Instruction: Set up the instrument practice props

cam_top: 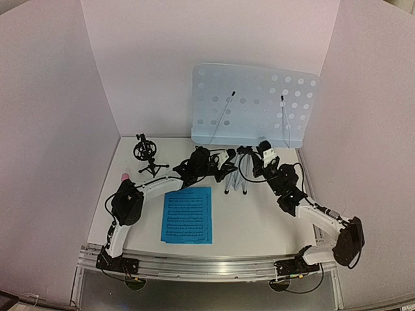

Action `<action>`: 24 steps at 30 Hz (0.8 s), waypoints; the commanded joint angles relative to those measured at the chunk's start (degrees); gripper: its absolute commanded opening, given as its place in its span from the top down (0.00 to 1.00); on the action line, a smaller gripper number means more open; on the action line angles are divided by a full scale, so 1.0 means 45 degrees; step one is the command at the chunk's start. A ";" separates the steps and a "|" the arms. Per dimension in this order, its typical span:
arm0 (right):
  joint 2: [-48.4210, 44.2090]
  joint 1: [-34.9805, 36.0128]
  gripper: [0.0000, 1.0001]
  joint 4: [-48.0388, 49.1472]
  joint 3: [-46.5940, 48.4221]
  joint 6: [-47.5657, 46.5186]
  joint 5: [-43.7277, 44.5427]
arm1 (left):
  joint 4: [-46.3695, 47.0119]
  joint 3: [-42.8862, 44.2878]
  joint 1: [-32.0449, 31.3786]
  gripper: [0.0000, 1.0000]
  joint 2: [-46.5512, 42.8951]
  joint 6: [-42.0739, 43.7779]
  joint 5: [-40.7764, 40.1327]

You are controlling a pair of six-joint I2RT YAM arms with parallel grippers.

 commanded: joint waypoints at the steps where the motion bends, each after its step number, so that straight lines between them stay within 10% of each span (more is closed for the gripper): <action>1: -0.0914 -0.0105 0.70 -0.2393 -0.0232 0.0674 -0.0905 | -0.0898 0.0373 0.0051 1.00 0.0467 0.0721 -0.0033; 13: -0.1387 -0.0105 0.37 -0.4449 -0.1478 0.2187 -0.2383 | -0.1023 0.0634 0.0092 1.00 0.0699 -0.0018 0.0043; 24: 0.0666 -0.2008 0.34 -0.3301 -0.1280 0.3008 -0.4507 | -0.0804 0.0456 0.0170 1.00 0.0751 0.0121 0.0126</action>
